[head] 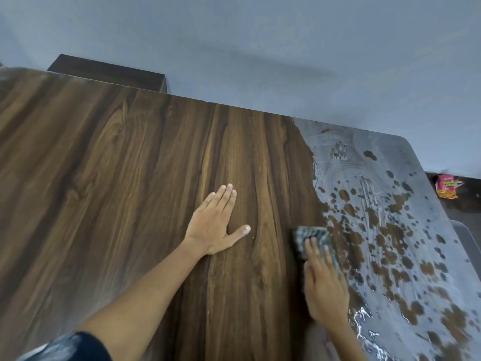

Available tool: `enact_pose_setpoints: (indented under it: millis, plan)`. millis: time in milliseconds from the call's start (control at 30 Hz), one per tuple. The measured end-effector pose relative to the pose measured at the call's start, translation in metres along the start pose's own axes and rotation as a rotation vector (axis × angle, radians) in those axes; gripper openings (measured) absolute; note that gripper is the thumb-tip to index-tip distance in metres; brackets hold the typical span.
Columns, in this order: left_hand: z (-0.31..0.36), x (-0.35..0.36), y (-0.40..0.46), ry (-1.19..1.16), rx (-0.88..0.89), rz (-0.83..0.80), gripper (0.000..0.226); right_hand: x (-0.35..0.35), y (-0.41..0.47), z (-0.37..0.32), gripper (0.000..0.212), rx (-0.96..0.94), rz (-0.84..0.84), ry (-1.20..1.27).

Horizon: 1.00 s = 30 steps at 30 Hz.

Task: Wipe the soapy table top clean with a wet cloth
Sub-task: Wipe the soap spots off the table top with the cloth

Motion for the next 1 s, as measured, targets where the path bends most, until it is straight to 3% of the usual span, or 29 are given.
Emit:
enact_pose_setpoints:
  millis: [100, 167, 267, 367, 533, 633, 700, 800, 900, 1000]
  plan:
    - [0.019, 0.004, -0.011, -0.007, 0.049, -0.006, 0.094, -0.012, 0.060, 0.011, 0.048, 0.175, 0.024, 0.042]
    - [0.030, 0.008, -0.019, -0.005, 0.062, 0.001, 0.092, -0.012, 0.094, -0.010, 0.049, 0.192, 0.031, 0.042]
    - [0.042, 0.013, -0.031, -0.019, 0.037, 0.021, 0.078, 0.005, 0.094, -0.067, 0.049, -0.011, -0.006, 0.029]
    - [0.046, 0.015, -0.043, -0.021, 0.003, 0.042, 0.068, 0.025, 0.033, -0.100, 0.051, -0.288, -0.063, 0.036]
    - [0.070, 0.019, -0.092, 0.010, 0.043, 0.102, 0.056, 0.024, -0.061, -0.053, 0.057, -0.431, -0.180, 0.042]
    - [0.095, 0.027, -0.125, -0.019, 0.097, 0.096, 0.055, 0.005, -0.057, -0.009, 0.045, -0.357, -0.140, 0.036]
    - [0.114, 0.035, -0.147, -0.026, 0.102, 0.080, 0.054, -0.006, -0.017, 0.013, 0.045, -0.177, -0.073, 0.066]
    - [0.132, 0.045, -0.178, -0.026, 0.039, 0.024, 0.054, -0.002, 0.022, 0.001, 0.050, 0.002, -0.068, 0.080]
    - [0.134, 0.046, -0.204, -0.060, -0.102, 0.014, 0.054, 0.019, -0.013, -0.048, 0.051, -0.192, -0.083, 0.085]
    - [0.136, 0.048, -0.229, -0.073, -0.213, 0.045, 0.055, 0.040, -0.104, -0.058, 0.052, -0.433, -0.147, 0.103]
Point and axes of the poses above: each hand's wrist, its own y-axis towards the middle knuckle, its own x-axis out of the palm, z = x × y, the point moved 10 cm from there along y, towards the middle knuckle, and after that the axes turned 3 degrees about -z, right-handed, at the moved point
